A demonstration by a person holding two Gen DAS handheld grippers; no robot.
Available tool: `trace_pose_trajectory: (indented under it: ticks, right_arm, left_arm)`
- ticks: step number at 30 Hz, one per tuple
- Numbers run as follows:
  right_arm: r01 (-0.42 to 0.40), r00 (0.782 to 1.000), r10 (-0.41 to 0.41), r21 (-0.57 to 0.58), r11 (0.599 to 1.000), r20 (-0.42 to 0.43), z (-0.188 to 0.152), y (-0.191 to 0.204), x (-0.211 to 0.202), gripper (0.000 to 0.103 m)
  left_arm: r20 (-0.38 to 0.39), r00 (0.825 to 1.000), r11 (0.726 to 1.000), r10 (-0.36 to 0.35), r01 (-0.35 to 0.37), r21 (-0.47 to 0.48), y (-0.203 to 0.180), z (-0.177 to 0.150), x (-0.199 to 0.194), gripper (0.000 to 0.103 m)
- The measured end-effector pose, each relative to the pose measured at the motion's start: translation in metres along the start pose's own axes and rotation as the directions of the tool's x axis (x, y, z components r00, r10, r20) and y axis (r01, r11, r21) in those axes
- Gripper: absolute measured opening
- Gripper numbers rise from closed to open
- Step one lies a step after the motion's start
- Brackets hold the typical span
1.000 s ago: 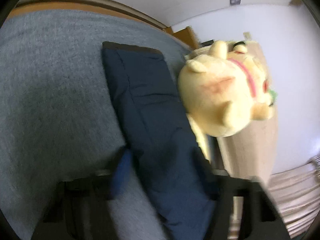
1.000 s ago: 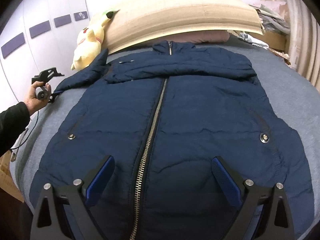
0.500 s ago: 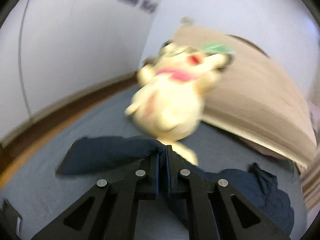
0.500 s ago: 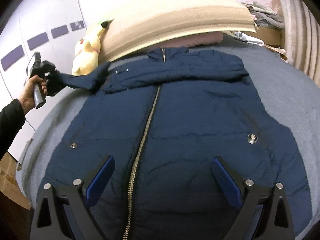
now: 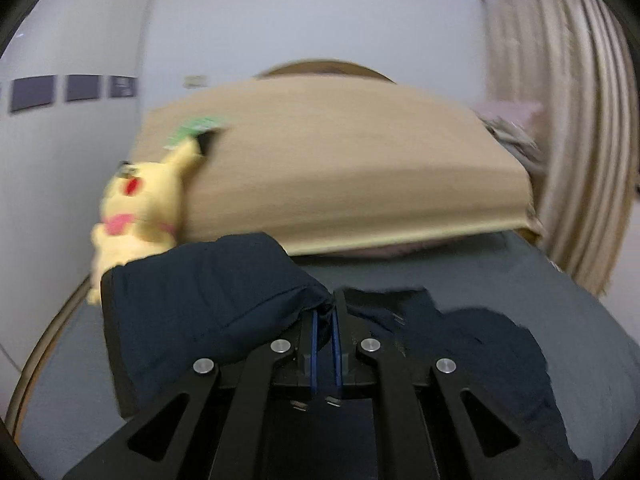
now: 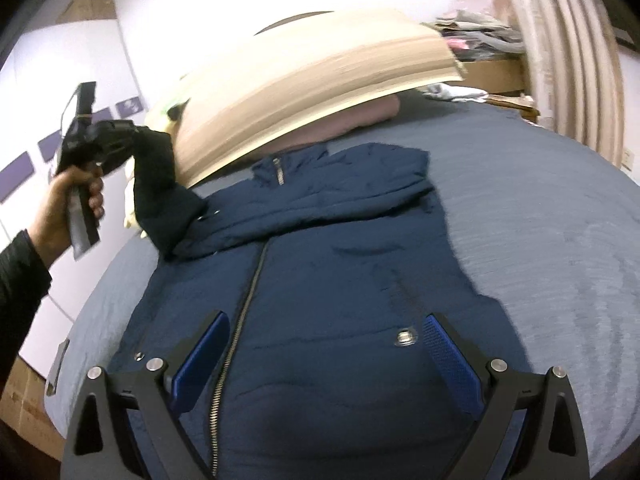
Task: Fold large clothes
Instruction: 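Fold the held sleeve across the chest with the left gripper and release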
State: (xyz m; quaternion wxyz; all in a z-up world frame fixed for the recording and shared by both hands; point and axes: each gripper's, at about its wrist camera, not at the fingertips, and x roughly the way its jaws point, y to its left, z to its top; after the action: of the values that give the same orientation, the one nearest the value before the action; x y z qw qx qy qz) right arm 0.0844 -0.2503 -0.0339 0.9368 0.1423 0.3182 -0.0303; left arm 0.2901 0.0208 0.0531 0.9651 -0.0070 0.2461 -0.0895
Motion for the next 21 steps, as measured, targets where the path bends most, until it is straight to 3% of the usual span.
trace_pose_trajectory:
  ticks: [2, 4, 5, 6, 8, 11, 14, 18, 21]
  right_arm:
    - [0.008, 1.0, -0.008, 0.015, 1.0, 0.008, 0.0, -0.009, -0.004, 0.099]
    - [0.017, 1.0, -0.017, 0.029, 0.999, 0.004, 0.0, -0.017, -0.004, 0.099]
    - [0.016, 1.0, -0.017, 0.035, 0.999, 0.002, 0.001, -0.02, -0.004, 0.099]
    - [0.015, 1.0, -0.015, 0.041, 0.999, 0.001, 0.001, -0.022, -0.005, 0.099]
    - [0.016, 1.0, -0.016, 0.042, 0.999, 0.0, 0.002, -0.025, -0.007, 0.099]
    - [0.013, 1.0, -0.013, 0.032, 0.999, 0.007, 0.005, -0.025, -0.01, 0.099]
    - [0.008, 1.0, -0.009, 0.028, 1.0, 0.007, 0.01, -0.024, -0.009, 0.099]
    - [0.002, 1.0, -0.002, 0.008, 1.0, 0.015, 0.023, -0.019, -0.008, 0.099]
    - [0.001, 1.0, -0.001, -0.029, 1.0, 0.013, 0.04, -0.009, -0.004, 0.099]
  left_arm:
    - [-0.052, 0.997, 0.997, -0.055, 0.058, 0.06, -0.028, -0.009, 0.013, 0.009]
    - [-0.138, 0.984, 0.986, -0.116, 0.131, 0.107, -0.051, -0.021, 0.026, 0.025]
    - [-0.166, 0.975, 0.98, -0.15, 0.169, 0.106, -0.057, -0.027, 0.03, 0.043]
    - [-0.202, 0.961, 0.972, -0.191, 0.214, 0.097, -0.063, -0.032, 0.033, 0.068]
    - [-0.276, 0.93, 0.959, -0.242, 0.273, 0.079, -0.069, -0.041, 0.038, 0.082]
    - [-0.382, 0.867, 0.937, -0.32, 0.35, 0.01, -0.066, -0.059, 0.044, 0.082]
    - [-0.406, 0.837, 0.927, -0.368, 0.365, -0.089, -0.05, -0.073, 0.036, 0.082]
    - [-0.401, 0.818, 0.911, -0.413, 0.376, -0.17, -0.018, -0.09, 0.014, 0.082]
    - [-0.353, 0.824, 0.896, -0.443, 0.39, -0.213, 0.003, -0.109, -0.016, 0.082]
